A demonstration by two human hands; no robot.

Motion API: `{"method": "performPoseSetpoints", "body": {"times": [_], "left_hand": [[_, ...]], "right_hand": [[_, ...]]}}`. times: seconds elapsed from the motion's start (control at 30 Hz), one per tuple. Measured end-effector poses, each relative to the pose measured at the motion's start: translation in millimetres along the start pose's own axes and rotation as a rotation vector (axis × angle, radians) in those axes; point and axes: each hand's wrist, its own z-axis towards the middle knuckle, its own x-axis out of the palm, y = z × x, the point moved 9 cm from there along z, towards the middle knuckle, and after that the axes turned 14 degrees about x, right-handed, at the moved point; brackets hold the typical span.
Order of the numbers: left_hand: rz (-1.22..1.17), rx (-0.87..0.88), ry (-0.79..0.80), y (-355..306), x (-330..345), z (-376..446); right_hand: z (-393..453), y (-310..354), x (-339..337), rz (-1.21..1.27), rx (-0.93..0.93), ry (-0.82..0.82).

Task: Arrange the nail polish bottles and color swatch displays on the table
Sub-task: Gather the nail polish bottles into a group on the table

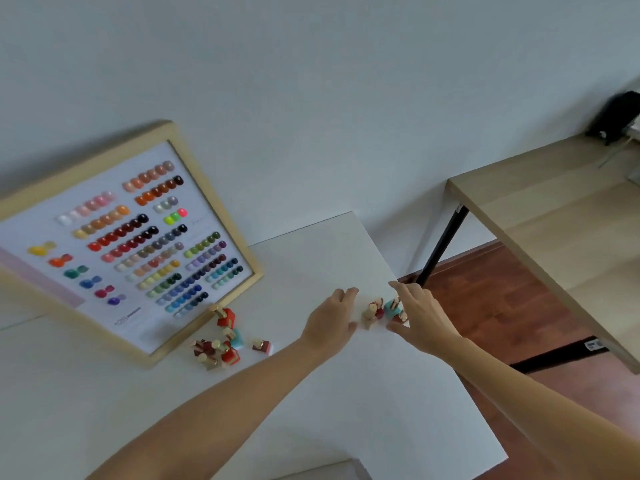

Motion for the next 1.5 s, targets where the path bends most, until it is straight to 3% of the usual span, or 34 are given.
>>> {"method": "performPoseSetpoints", "body": {"times": [0.27, 0.43, 0.63, 0.8, 1.5], "left_hand": [[0.145, -0.031, -0.166, 59.1, -63.4, -96.5], [0.2, -0.116, -0.253, 95.3, -92.2, -163.3], [0.219, -0.243, -0.167, 129.3, -92.0, -209.2], [0.142, -0.267, -0.078, 139.8, -71.5, -213.6], [0.146, -0.255, -0.084, 164.5, -56.2, -209.4]], "right_hand": [[-10.4, 95.9, -10.9, 0.006, -0.26, -0.072], [-18.6, 171.4, 22.8, 0.034, -0.414, 0.073], [-27.8, 234.5, 75.2, -0.044, -0.472, 0.257], [-31.1, 255.0, 108.9, -0.169, -0.466, 0.289], [-19.7, 294.0, 140.7, -0.222, -0.5, 0.269]]}}
